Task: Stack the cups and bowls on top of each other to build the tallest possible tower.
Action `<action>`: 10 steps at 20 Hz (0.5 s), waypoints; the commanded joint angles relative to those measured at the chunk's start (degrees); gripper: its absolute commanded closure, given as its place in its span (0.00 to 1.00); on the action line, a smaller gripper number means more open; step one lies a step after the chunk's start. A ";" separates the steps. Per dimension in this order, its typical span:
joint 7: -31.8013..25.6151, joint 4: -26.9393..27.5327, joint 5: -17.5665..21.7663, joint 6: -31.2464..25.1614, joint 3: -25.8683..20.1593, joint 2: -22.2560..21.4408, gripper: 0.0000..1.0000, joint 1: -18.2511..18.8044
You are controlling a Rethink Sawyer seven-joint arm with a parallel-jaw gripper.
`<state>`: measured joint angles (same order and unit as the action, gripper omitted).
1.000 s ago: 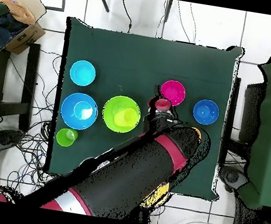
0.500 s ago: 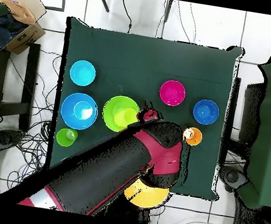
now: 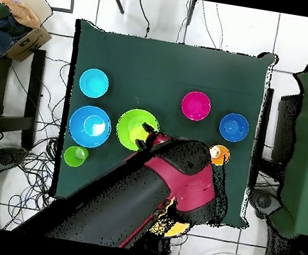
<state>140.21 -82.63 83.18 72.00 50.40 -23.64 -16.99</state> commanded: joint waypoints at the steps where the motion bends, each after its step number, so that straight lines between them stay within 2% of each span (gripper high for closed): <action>1: 9.73 3.87 2.08 2.35 -9.66 -1.18 0.00 0.25; 3: 8.60 3.75 2.14 1.93 -9.54 -0.55 0.00 0.14; 4: 10.89 4.10 3.24 1.33 -8.72 0.33 0.00 -0.79; 5: 16.08 4.86 4.73 0.57 -7.48 1.77 0.00 -1.95; 7: 31.64 6.01 8.61 3.95 -6.03 3.63 0.00 -3.77; 9: 38.15 4.97 11.88 3.85 -4.13 7.19 0.00 -6.71; 10: 36.93 3.27 12.97 3.08 -3.69 8.53 0.00 -8.42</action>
<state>152.00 -80.60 88.56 75.00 51.06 -22.90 -20.21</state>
